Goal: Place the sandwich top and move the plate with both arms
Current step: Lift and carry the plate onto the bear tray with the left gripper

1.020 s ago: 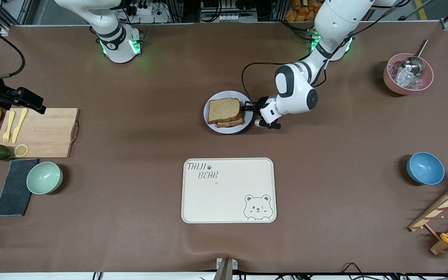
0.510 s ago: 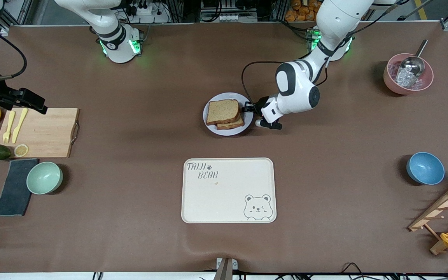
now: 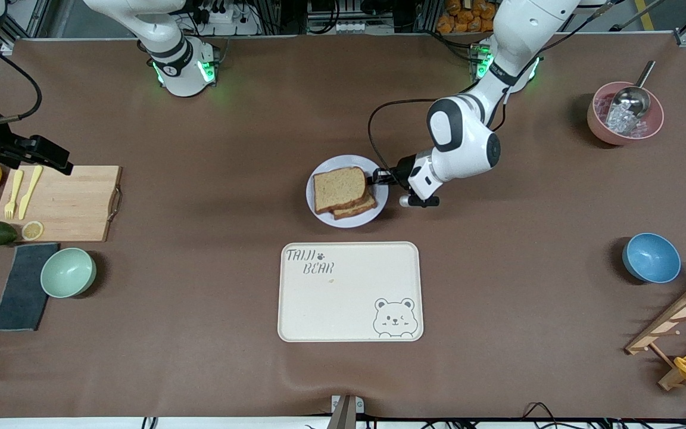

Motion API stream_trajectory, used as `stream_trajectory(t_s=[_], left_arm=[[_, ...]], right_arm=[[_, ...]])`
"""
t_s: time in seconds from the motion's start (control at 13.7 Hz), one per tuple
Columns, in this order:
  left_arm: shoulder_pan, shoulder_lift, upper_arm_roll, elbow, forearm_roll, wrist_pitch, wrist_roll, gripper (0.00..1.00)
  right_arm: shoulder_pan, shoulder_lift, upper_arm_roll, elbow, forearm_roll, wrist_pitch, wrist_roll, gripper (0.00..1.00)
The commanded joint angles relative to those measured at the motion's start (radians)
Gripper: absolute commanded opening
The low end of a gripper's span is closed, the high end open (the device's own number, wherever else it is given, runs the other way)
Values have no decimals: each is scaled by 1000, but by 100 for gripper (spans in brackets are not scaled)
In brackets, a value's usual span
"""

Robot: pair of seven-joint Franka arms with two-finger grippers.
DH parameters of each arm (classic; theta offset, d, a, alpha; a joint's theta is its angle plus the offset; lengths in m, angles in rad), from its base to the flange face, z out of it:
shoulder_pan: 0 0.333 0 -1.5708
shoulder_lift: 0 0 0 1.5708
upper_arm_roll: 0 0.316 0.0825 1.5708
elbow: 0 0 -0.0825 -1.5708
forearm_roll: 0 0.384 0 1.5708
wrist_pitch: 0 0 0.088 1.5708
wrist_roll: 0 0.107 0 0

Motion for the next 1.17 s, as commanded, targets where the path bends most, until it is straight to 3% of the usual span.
stream_trajectory(t_s=[0.0,0.51,0.8,1.09], left_arm=[[32,29,-11,86,-28,-6,-70,0],[39,179,17,333,-14,-8,-256,0],[29,279,84,487,-12,-3,-339,0],[-6,355,107,567,-11,59,-368,0]], right_arm=[[-9,-8,5,-10,-5,4,2,100],[-9,-8,5,-10,-4,2,3,100],[-10,-3,5,-10,-4,1,3,100],[-18,-3,5,-10,-4,1,5,100]])
